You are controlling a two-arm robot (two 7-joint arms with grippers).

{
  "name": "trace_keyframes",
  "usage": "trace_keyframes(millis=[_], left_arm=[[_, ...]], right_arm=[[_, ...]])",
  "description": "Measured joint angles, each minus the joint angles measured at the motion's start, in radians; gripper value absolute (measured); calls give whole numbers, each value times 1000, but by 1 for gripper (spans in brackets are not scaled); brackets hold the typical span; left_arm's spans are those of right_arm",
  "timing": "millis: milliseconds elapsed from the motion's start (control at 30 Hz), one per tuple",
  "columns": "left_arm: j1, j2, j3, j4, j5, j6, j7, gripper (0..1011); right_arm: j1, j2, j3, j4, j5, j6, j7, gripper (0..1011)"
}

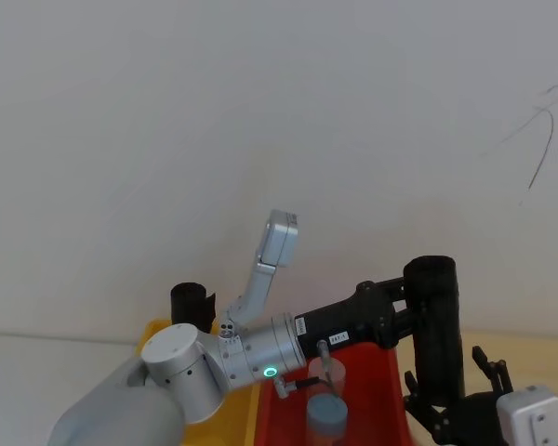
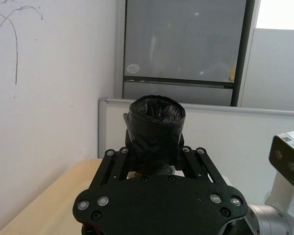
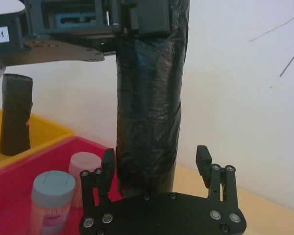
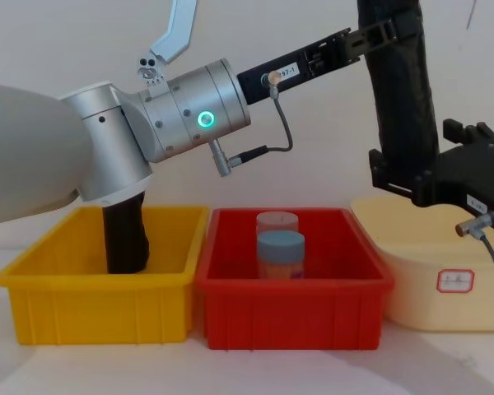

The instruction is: Pick up the garbage bag with the one hand and transfer it to the other hand.

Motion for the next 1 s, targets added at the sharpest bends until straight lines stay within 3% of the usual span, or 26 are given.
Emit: trace_keyframes(millis=[233,633,867,1000], left_arm=[[0,0,0,0,0,0,0,398],[0,0,0,0,0,0,0,398],[0,0,0,0,0,0,0,411],[0,0,0,0,0,0,0,531]], right_arm=[[8,-11,8,-9,11,24,16,907],[13,-23,18,-18,19,61,33,545],[16,-28,23,-21,17,74,38,545],[17,-32,27,-22,14,77,42,545]])
